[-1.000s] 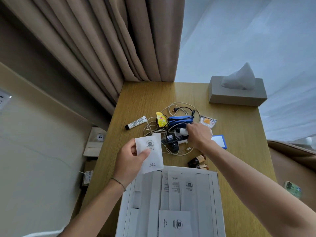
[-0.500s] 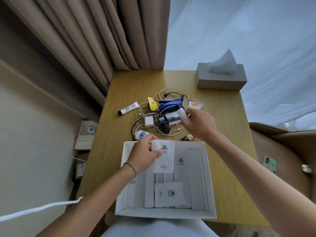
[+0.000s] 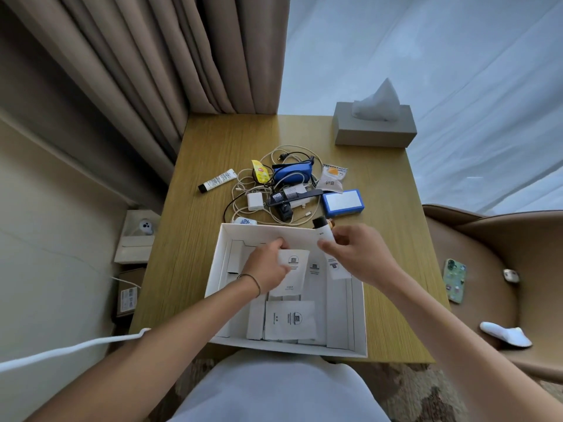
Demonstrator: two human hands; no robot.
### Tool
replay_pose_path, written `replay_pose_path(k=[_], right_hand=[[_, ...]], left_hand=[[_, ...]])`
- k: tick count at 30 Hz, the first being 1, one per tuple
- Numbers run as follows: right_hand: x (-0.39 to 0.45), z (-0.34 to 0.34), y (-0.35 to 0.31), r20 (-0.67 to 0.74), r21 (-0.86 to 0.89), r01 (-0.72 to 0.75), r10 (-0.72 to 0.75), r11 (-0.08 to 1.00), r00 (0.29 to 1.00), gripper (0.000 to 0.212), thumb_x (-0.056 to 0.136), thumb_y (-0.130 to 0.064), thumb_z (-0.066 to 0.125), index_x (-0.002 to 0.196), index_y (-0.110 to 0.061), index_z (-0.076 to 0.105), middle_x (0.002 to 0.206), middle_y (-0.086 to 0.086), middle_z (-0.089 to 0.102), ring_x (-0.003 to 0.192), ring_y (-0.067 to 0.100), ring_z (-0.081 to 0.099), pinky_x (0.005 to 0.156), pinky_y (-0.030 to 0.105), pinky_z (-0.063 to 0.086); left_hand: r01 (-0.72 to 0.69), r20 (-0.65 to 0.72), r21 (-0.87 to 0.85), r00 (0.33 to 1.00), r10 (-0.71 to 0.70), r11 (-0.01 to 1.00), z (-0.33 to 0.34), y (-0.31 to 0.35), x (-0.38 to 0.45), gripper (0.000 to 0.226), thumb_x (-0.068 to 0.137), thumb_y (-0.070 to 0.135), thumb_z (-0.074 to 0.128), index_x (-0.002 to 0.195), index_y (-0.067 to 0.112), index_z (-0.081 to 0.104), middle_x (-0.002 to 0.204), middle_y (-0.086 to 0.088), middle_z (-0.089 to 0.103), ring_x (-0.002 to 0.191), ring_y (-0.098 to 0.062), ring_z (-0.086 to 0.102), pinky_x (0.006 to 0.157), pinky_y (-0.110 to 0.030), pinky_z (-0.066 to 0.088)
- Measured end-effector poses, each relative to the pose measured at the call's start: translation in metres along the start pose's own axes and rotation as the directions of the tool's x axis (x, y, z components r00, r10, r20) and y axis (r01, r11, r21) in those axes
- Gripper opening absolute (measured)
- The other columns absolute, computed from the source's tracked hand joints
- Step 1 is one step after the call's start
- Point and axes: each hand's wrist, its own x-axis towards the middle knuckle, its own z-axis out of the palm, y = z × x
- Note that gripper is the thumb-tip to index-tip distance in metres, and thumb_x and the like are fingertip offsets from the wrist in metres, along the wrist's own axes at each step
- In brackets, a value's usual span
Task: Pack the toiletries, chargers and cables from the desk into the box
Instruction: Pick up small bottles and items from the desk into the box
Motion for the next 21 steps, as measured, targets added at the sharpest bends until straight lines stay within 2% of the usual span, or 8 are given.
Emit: replay_pose_path(k=[2, 4, 8, 11, 13, 15, 16, 21], right_hand=[[-0.006, 0.005, 0.001, 0.005, 0.034, -0.027, 0.027, 0.999, 1.0, 0.02, 0.088, -0.04, 0.069, 0.092, -0.021, 0.074, 0.071, -0.004, 0.07, 0.06, 0.012, 0.059, 0.053, 0.028, 0.04], [-0.01, 0.011, 0.001, 0.013, 0.065, -0.058, 0.057, 0.996, 0.998, 0.018, 0.088, -0.039, 0.071, 0.1, -0.025, 0.07, 0.079, -0.004, 0.074, 0.066, 0.012, 0.066, 0.056, 0.03, 0.048], [-0.015, 0.022, 0.004, 0.015, 0.06, -0.098, 0.097, 0.993, 0.995, 0.016, 0.085, -0.035, 0.072, 0.098, -0.025, 0.067, 0.082, -0.008, 0.074, 0.073, 0.008, 0.069, 0.057, 0.026, 0.052], [-0.014, 0.033, 0.008, 0.029, 0.031, -0.129, 0.129, 0.991, 0.991, 0.02, 0.082, -0.035, 0.072, 0.096, -0.021, 0.071, 0.08, -0.006, 0.073, 0.074, 0.013, 0.069, 0.064, 0.035, 0.058], [-0.011, 0.043, 0.012, 0.028, 0.015, -0.161, 0.161, 0.987, 0.987, 0.022, 0.08, -0.033, 0.071, 0.099, -0.021, 0.074, 0.074, -0.008, 0.07, 0.068, 0.012, 0.067, 0.058, 0.03, 0.055], [-0.006, 0.054, 0.015, 0.024, -0.028, -0.185, 0.185, 0.982, 0.982, 0.024, 0.079, -0.03, 0.071, 0.102, -0.022, 0.075, 0.069, -0.014, 0.066, 0.062, 0.005, 0.06, 0.049, 0.019, 0.042], [-0.002, 0.06, 0.016, 0.017, -0.058, -0.196, 0.198, 0.979, 0.98, 0.026, 0.079, -0.029, 0.07, 0.103, -0.021, 0.074, 0.071, -0.013, 0.067, 0.063, 0.006, 0.06, 0.05, 0.019, 0.04], [0.02, 0.077, 0.018, 0.016, -0.192, -0.251, 0.258, 0.949, 0.966, 0.032, 0.081, -0.024, 0.062, 0.114, -0.022, 0.066, 0.106, -0.001, 0.074, 0.093, 0.024, 0.067, 0.076, 0.036, 0.058]], left_hand=[[0.003, 0.014, 0.051, 1.0, -0.003, 0.999, 0.003, -0.005, 0.004, 0.029, 0.081, 0.015, 0.075, 0.093, 0.03, 0.054, 0.102, -0.001, 0.071, 0.093, -0.02, 0.067, 0.071, -0.027, 0.054], [0.004, 0.027, 0.081, 1.0, -0.006, 0.997, 0.005, -0.01, 0.009, 0.028, 0.081, 0.015, 0.075, 0.093, 0.031, 0.056, 0.103, -0.001, 0.071, 0.095, -0.022, 0.066, 0.076, -0.027, 0.052], [-0.043, 0.031, 0.219, 0.999, 0.037, 0.975, 0.011, -0.014, 0.016, 0.023, 0.081, 0.024, 0.075, 0.101, 0.029, 0.064, 0.108, 0.002, 0.069, 0.1, -0.021, 0.064, 0.08, -0.027, 0.05], [-0.115, 0.048, 0.406, 0.993, 0.105, 0.907, 0.013, -0.014, 0.016, 0.031, 0.081, 0.032, 0.073, 0.111, 0.03, 0.065, 0.112, 0.002, 0.064, 0.103, -0.021, 0.062, 0.08, -0.033, 0.053], [-0.16, 0.066, 0.518, 0.987, 0.147, 0.841, 0.016, -0.015, 0.017, 0.039, 0.082, 0.035, 0.073, 0.118, 0.029, 0.06, 0.117, -0.001, 0.062, 0.109, -0.023, 0.059, 0.082, -0.038, 0.054], [-0.179, 0.072, 0.575, 0.983, 0.168, 0.799, 0.018, -0.015, 0.016, 0.045, 0.083, 0.035, 0.072, 0.124, 0.027, 0.056, 0.122, -0.004, 0.059, 0.115, -0.025, 0.054, 0.083, -0.041, 0.053], [-0.183, 0.071, 0.592, 0.982, 0.175, 0.785, 0.019, -0.015, 0.015, 0.047, 0.084, 0.035, 0.072, 0.126, 0.026, 0.055, 0.124, -0.005, 0.058, 0.117, -0.026, 0.053, 0.084, -0.042, 0.053], [-0.179, 0.061, 0.613, 0.982, 0.179, 0.769, 0.015, -0.019, 0.011, 0.047, 0.084, 0.032, 0.07, 0.128, 0.022, 0.055, 0.126, -0.008, 0.057, 0.117, -0.028, 0.05, 0.085, -0.041, 0.052]])
